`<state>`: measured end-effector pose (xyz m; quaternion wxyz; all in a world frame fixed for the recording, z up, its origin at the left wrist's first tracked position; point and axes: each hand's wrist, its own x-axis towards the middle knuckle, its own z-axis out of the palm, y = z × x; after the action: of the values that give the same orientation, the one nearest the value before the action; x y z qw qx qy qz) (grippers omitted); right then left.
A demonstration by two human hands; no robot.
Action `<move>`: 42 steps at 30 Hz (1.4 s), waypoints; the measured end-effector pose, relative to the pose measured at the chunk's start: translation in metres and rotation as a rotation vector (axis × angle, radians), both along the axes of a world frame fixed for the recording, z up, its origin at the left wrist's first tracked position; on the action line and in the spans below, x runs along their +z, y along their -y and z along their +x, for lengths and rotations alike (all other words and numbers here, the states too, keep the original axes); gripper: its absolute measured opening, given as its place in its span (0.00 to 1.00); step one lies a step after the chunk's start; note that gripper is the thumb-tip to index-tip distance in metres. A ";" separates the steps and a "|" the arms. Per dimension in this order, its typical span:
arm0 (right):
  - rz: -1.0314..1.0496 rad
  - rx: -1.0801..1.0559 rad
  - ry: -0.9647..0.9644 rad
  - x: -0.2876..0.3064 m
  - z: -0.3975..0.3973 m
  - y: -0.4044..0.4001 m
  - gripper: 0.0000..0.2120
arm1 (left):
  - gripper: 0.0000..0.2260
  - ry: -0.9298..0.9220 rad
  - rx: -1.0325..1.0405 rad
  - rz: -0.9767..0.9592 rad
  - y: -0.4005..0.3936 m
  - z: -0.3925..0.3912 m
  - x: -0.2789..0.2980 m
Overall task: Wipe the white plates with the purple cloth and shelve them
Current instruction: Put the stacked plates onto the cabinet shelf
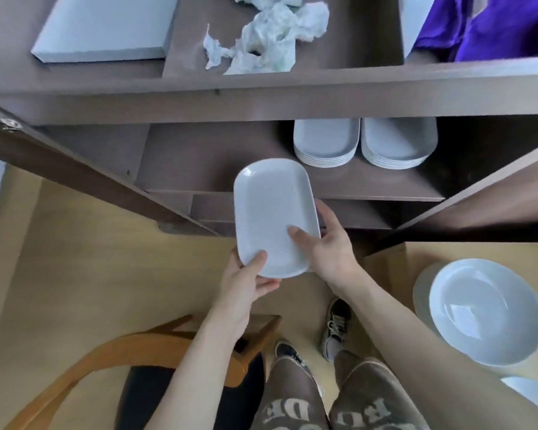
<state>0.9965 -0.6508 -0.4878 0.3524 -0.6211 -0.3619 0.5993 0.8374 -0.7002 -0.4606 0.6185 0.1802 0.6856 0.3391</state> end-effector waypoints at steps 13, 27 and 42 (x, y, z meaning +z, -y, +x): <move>-0.053 0.194 0.157 -0.031 -0.018 -0.065 0.34 | 0.17 -0.036 0.054 -0.006 -0.060 -0.016 -0.043; 0.267 0.182 0.439 -0.026 -0.066 -0.069 0.42 | 0.14 -0.448 -0.075 0.204 -0.125 -0.055 -0.048; 0.381 0.538 1.333 -0.027 -0.074 -0.129 0.31 | 0.37 -0.925 -0.695 0.443 -0.181 -0.081 -0.061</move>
<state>0.9227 -0.5216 -0.5152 0.0010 -0.6710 -0.7362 0.0878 0.7559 -0.5196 -0.5216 0.2796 0.6453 0.6972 0.1388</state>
